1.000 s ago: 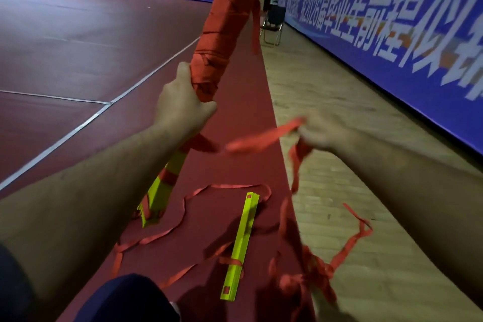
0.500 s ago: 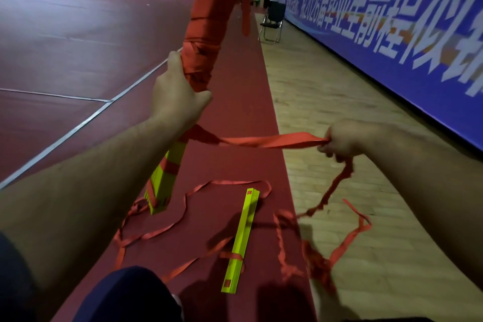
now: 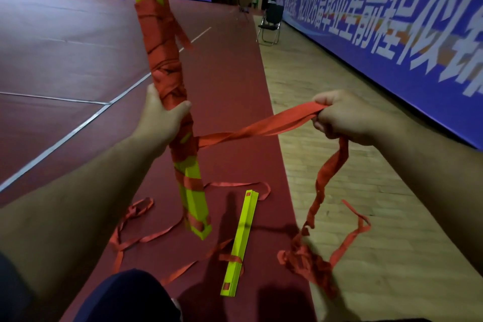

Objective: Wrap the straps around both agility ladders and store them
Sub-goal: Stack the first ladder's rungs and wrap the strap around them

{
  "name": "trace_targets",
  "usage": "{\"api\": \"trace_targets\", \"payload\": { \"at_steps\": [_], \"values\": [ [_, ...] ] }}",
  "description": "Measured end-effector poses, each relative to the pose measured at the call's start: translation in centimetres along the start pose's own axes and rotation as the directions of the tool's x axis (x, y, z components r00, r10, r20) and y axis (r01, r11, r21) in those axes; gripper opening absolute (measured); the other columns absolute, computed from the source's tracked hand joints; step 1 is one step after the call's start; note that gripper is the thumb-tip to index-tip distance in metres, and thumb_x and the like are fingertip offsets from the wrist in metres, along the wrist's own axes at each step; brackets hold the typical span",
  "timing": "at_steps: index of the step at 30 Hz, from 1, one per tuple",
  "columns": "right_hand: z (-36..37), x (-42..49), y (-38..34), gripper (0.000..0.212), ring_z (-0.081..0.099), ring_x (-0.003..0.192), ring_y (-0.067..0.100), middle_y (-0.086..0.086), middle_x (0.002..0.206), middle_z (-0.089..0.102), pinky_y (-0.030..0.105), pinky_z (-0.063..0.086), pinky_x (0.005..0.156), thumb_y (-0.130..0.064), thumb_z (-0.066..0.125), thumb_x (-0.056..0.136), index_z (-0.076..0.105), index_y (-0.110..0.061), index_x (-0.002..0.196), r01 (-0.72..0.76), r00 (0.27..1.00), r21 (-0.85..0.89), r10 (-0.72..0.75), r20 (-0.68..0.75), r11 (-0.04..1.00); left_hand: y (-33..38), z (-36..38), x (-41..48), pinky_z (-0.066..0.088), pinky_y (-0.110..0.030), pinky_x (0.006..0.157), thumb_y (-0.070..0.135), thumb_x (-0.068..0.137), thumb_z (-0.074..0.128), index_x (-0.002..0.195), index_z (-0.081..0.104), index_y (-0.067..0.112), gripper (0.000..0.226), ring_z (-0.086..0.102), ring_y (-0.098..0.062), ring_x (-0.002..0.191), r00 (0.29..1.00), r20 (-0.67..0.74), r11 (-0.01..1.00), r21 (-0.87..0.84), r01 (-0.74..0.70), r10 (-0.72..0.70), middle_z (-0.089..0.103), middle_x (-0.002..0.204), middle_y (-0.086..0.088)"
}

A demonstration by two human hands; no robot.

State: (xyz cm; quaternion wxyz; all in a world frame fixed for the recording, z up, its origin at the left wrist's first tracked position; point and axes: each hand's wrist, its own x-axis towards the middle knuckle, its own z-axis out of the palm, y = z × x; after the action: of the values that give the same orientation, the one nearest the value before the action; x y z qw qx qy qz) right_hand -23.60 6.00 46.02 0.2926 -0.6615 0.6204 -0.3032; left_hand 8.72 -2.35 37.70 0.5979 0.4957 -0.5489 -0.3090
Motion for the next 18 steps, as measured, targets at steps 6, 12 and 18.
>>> {"api": "trace_targets", "payload": {
  "at_steps": [6, 12, 18],
  "values": [
    [0.1, -0.5, 0.2, 0.031, 0.033, 0.053, 0.011, 0.001, 0.063, 0.042, 0.027, 0.027, 0.050, -0.034, 0.060, 0.095, 0.063, -0.008, 0.080, 0.021, 0.983, -0.051, -0.011, 0.185, 0.998, -1.4, 0.8, -1.0, 0.048, -0.030, 0.051, 0.016, 0.084, 0.077, 0.101, 0.054, 0.013, 0.028, 0.051, -0.017, 0.053, 0.990, 0.074, 0.986, -0.109, 0.129, -0.121, 0.052, 0.071, -0.005],
    [1.6, -0.8, -0.9, 0.023, 0.051, 0.055, 0.018, 0.006, 0.065, 0.059, 0.030, 0.043, 0.052, -0.024, 0.058, 0.101, 0.062, -0.007, 0.086, 0.078, 0.993, -0.007, -0.077, 0.090, 0.997, -2.4, 1.7, -0.6, 0.058, -0.054, 0.063, 0.048, 0.072, 0.076, 0.095, 0.050, 0.024, 0.042, 0.060, -0.024, 0.061, 0.988, 0.044, 0.986, -0.068, 0.150, -0.147, 0.058, 0.074, -0.006],
    [2.1, -1.8, -2.9, 0.015, 0.040, 0.061, 0.029, 0.009, 0.072, 0.073, 0.033, 0.029, 0.052, -0.009, 0.058, 0.097, 0.057, -0.002, 0.084, 0.171, 0.980, 0.038, -0.174, 0.097, 0.985, -2.0, 2.6, -0.7, 0.060, -0.036, 0.063, 0.052, 0.089, 0.064, 0.112, 0.039, 0.018, 0.048, 0.065, -0.027, 0.069, 0.960, 0.057, 0.949, -0.150, 0.279, -0.273, 0.058, 0.093, -0.013]
  ]
}}
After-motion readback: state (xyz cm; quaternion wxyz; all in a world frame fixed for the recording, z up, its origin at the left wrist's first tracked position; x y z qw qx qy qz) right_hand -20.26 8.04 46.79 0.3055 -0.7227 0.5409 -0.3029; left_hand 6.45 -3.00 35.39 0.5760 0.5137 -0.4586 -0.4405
